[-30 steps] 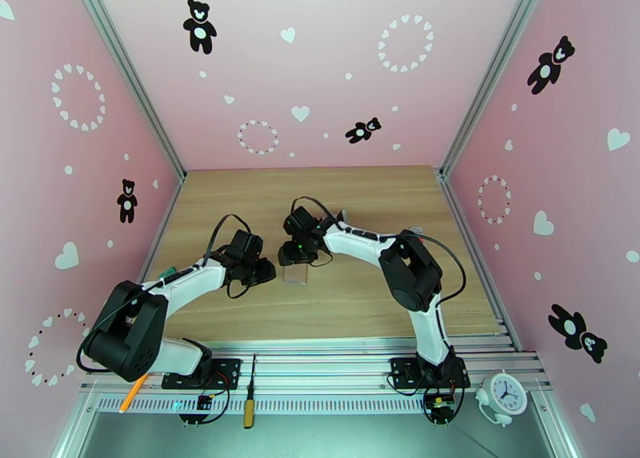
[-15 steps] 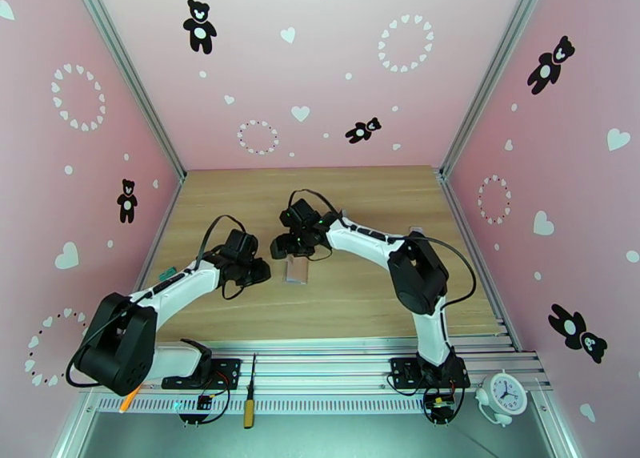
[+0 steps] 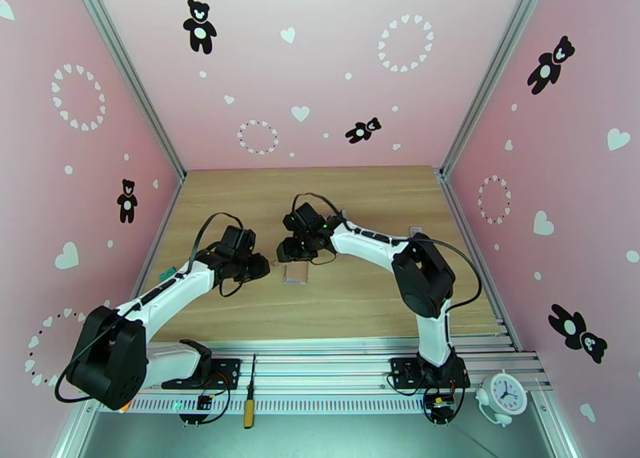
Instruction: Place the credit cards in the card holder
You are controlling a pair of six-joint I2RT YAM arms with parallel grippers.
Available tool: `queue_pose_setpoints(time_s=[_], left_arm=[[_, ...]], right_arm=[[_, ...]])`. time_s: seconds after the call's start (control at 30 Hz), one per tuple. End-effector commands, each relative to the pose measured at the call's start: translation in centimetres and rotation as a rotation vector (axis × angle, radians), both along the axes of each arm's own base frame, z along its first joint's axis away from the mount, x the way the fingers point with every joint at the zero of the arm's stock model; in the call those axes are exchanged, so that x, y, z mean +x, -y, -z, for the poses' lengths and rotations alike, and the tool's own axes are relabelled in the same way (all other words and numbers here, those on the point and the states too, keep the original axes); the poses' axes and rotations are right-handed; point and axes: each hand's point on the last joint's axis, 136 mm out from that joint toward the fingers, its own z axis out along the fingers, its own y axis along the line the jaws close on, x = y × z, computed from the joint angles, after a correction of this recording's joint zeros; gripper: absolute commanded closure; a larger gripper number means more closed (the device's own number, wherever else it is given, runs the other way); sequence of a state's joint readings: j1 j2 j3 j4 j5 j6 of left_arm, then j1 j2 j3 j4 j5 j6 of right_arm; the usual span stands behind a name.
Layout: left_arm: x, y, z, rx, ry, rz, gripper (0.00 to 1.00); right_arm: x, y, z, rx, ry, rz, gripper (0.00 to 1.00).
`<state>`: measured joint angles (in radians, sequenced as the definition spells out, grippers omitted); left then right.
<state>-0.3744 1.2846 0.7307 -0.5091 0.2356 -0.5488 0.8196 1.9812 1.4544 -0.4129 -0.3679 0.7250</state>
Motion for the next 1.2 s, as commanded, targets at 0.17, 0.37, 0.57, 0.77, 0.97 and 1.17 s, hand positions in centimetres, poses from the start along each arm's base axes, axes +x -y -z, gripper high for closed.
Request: queue_pose_setpoints(time_s=[0.17, 0.37, 0.57, 0.77, 0.97, 1.17], left_arm=[[1.1, 1.5, -2.0, -0.082, 0.048, 0.04, 0.74], [1.8, 2.9, -2.1, -0.11, 0.048, 0.064, 0.74], [2.3, 4.5, -1.4, -0.124, 0.037, 0.097, 0.74], [2.7, 6.8, -1.5, -0.148, 0.045, 0.142, 0.74], [3.0, 7.9, 0.0, -0.139, 0.025, 0.161, 0.73], [3.2, 8.3, 1.6, -0.136, 0.0, 0.164, 0.73]], right_arm=[[0.1, 0.1, 0.9, 0.007, -0.003, 0.012, 0.76], [0.3, 0.4, 3.0, -0.025, -0.03, 0.023, 0.83], [0.7, 1.4, 4.7, -0.048, -0.052, 0.048, 0.85], [1.0, 1.7, 5.8, -0.055, -0.07, 0.057, 0.85], [1.0, 1.8, 6.6, -0.063, -0.085, 0.057, 0.86], [0.9, 2.2, 6.8, -0.072, -0.09, 0.06, 0.86]])
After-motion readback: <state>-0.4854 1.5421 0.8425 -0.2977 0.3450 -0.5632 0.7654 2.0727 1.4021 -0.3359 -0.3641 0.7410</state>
